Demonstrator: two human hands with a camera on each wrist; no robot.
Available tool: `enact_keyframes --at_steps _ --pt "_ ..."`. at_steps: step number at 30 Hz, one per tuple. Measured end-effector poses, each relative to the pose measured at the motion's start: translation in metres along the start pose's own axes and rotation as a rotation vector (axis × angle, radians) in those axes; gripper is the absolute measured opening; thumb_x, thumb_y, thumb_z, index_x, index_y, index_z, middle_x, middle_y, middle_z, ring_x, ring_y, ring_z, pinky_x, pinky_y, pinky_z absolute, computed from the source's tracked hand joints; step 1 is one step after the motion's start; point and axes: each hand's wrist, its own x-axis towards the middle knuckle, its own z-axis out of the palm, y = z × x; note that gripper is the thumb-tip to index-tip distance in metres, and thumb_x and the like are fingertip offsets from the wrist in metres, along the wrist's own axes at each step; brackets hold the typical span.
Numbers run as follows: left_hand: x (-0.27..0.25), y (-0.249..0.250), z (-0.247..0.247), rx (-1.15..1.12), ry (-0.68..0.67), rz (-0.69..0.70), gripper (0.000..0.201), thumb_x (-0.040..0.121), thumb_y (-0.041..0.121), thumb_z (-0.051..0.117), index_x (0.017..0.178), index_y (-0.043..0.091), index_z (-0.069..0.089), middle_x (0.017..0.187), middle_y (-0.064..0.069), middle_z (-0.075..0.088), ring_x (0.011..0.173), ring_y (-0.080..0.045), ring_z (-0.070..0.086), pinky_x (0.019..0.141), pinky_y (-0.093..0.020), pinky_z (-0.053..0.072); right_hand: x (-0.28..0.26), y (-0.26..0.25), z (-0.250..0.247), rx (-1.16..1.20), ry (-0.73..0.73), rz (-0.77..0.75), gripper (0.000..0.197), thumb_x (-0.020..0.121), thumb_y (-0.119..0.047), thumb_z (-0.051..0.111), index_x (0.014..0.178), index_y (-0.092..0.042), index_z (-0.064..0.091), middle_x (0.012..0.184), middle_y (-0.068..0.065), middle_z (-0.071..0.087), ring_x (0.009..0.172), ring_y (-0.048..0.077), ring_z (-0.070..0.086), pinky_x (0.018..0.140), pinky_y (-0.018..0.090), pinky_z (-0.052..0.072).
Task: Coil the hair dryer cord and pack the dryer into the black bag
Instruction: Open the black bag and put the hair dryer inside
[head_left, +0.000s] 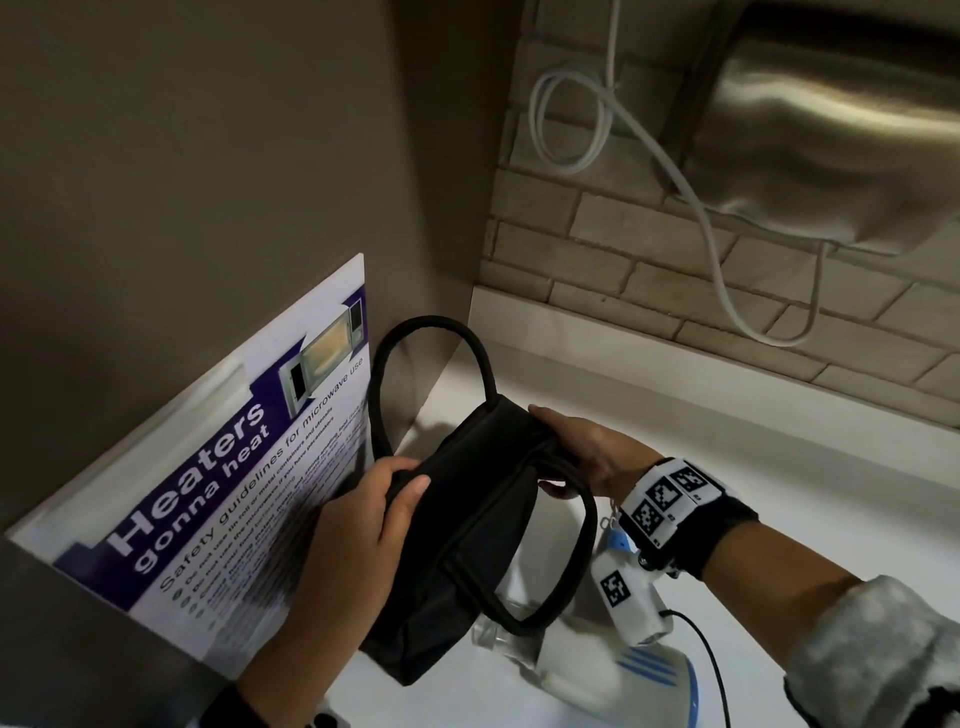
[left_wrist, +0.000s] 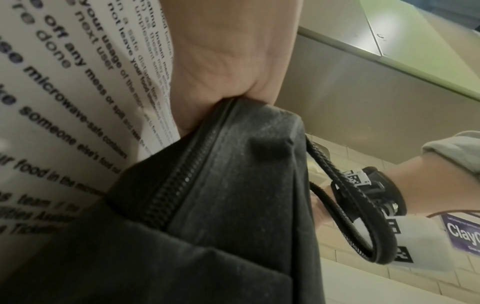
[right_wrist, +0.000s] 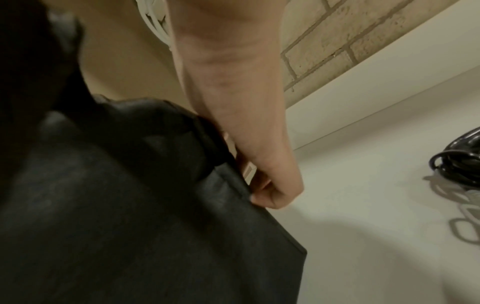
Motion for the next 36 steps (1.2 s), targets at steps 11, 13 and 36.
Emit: enact_keyframes --at_steps 11,13,36 --pt "0.002 -0.003 -0.002 0.012 -0.018 0.002 0.011 0.092 0.021 0.054 0.100 0.019 0.062 0.063 0.022 0.055 0.076 0.022 0.056 0.062 0.003 0.040 0.033 0.024 -0.025 -0.209 0.041 0.133 0.045 0.103 -0.006 0.022 0.068 -0.005 0.050 0.041 0.006 0.059 0.050 0.020 0.059 0.038 0.021 0.049" --pt "0.002 -0.005 -0.003 0.009 -0.024 -0.002 0.013 0.092 0.025 0.054 0.101 0.020 0.062 0.066 0.022 0.058 0.079 0.020 0.056 0.064 0.001 0.041 0.030 0.020 -0.024 -0.291 -0.013 0.142 0.038 0.099 -0.005 0.027 0.070 -0.003 0.053 0.048 0.010 0.061 0.060 0.023 0.053 0.050 0.031 0.051" --pt "0.015 -0.010 0.008 0.111 -0.072 0.165 0.017 0.088 0.012 0.062 0.104 0.011 0.067 0.075 0.006 0.069 0.078 0.009 0.057 0.067 0.006 0.037 0.015 -0.043 -0.035 -0.194 -0.026 -0.081 0.019 0.095 0.005 0.042 0.081 0.001 0.055 0.079 0.016 0.057 0.070 0.021 0.055 0.070 0.027 0.051"
